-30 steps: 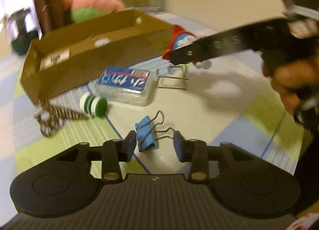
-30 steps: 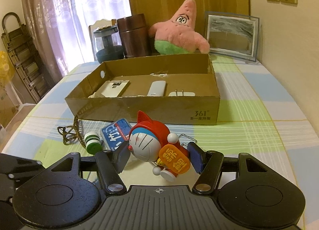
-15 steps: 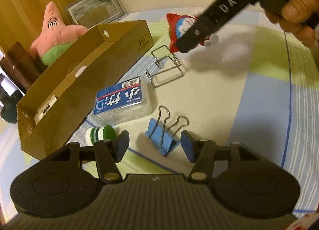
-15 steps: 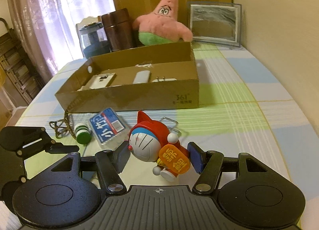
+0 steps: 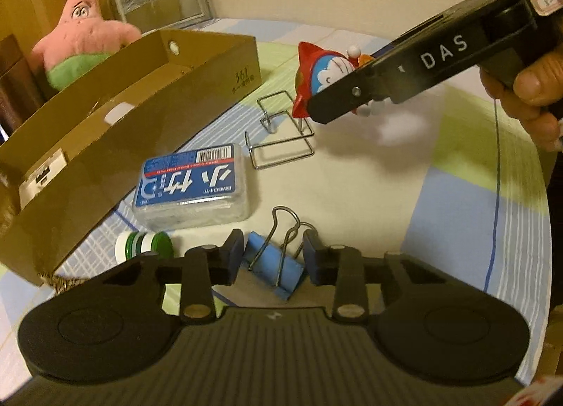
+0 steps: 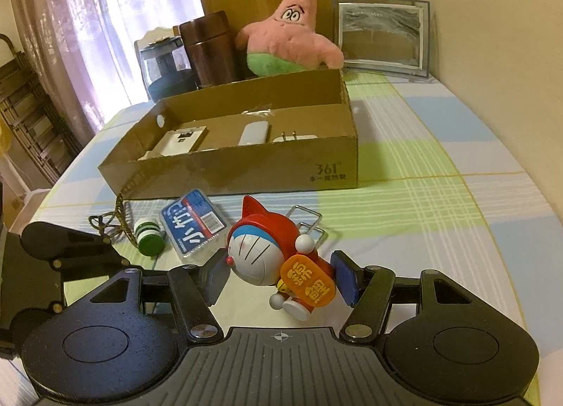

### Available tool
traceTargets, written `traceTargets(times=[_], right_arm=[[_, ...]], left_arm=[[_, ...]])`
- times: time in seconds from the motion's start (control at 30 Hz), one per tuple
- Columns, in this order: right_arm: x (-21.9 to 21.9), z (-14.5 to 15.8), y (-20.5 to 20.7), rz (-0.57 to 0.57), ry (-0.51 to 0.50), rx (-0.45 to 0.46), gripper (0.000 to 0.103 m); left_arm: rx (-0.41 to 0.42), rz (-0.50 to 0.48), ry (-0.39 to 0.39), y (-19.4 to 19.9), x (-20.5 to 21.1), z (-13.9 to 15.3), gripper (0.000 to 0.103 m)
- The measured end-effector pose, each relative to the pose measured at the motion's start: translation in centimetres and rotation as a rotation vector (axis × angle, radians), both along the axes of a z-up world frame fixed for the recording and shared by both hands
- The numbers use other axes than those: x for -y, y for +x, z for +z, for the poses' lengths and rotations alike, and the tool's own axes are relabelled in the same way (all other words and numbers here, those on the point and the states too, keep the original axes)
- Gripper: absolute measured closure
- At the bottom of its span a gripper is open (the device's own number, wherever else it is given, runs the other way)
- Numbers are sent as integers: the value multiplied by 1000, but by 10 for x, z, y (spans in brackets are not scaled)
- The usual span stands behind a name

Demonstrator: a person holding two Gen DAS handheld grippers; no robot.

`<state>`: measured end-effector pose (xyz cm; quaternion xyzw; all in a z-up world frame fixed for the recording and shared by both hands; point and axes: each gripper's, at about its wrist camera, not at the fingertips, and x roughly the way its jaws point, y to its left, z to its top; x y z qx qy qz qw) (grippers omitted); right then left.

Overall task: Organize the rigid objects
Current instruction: 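Lift and carry the binder clip and Doraemon figure over the box with both tools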

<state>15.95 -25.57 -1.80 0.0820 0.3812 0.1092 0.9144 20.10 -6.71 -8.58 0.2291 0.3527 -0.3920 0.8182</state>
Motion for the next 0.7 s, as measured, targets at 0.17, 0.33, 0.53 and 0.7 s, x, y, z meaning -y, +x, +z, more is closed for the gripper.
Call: traceTargets(times=[0.17, 0.33, 0.53, 0.7], right_arm=[[-2, 2, -1, 3, 5, 9, 44], [-3, 6, -1, 2, 10, 18, 44], [-7, 5, 0, 9, 10, 18, 44], [-10, 7, 2, 12, 13, 25, 44]], left_arm=[[-5, 59, 15, -10, -3, 3, 74], [7, 148, 2, -10, -15, 15, 101], [10, 211, -12, -6, -25, 23, 103], [32, 248, -38, -6, -32, 35, 103]])
